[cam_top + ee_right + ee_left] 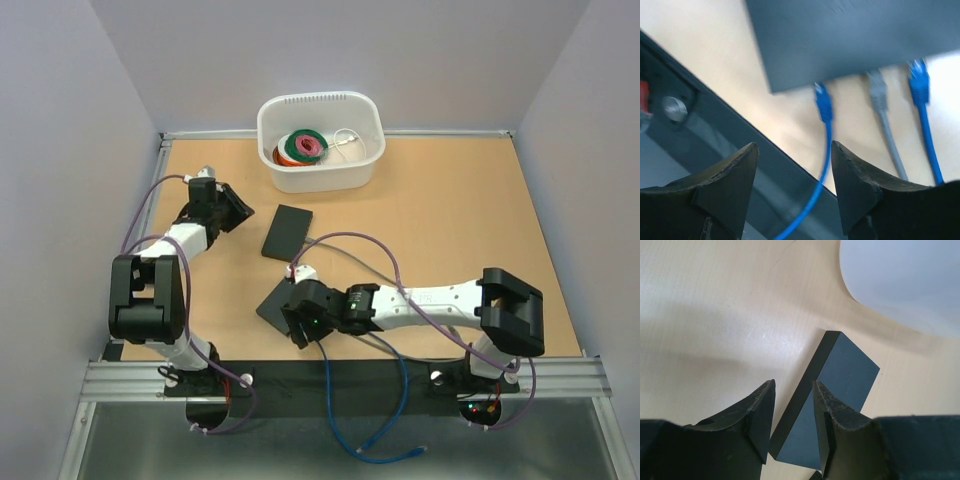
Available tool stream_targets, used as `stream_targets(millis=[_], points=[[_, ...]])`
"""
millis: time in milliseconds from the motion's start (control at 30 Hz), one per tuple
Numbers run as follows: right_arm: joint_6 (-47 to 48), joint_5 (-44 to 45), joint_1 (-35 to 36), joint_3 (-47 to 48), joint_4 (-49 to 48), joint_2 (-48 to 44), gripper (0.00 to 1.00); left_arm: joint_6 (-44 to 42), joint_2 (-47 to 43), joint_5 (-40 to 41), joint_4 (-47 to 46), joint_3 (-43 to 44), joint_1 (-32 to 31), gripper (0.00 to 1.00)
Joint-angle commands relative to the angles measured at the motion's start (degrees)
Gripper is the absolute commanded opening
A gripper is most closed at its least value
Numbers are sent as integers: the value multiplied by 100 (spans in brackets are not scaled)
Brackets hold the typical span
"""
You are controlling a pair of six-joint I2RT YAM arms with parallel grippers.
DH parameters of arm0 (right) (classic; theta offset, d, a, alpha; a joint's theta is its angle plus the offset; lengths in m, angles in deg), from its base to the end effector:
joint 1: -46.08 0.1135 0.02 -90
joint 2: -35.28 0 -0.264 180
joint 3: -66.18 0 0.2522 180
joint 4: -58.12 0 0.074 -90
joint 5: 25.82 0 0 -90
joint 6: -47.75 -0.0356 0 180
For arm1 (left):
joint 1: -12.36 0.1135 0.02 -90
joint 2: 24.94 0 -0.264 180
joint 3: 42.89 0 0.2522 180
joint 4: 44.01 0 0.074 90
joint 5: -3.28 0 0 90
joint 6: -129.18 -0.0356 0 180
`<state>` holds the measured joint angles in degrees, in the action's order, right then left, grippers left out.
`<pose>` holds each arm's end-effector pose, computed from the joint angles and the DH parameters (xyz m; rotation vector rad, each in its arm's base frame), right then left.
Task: Insert the plug into the switch port
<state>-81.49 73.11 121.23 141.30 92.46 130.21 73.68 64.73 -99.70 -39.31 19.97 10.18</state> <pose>0.0935 0.3310 0.2026 -0.7424 2.5049 0.5996 0.3357 -0.0208 0.2069 -0.4698 2.1162 -0.6147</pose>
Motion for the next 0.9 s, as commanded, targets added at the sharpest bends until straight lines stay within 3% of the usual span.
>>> stream_targets(millis=[0,267,500,867], points=[[241,22,253,848,-115,243,65,-154,-459,110,114,3,15,46],[304,-742,359,1466,-598,1289,60,-268,-968,198,510,152,174,46],[-39,-454,325,1204,-625,1774,58,-391,-1293,190,686,126,446,46],[337,-23,-870,413,-634,1607,58,-392,-1470,172,730,117,472,47]])
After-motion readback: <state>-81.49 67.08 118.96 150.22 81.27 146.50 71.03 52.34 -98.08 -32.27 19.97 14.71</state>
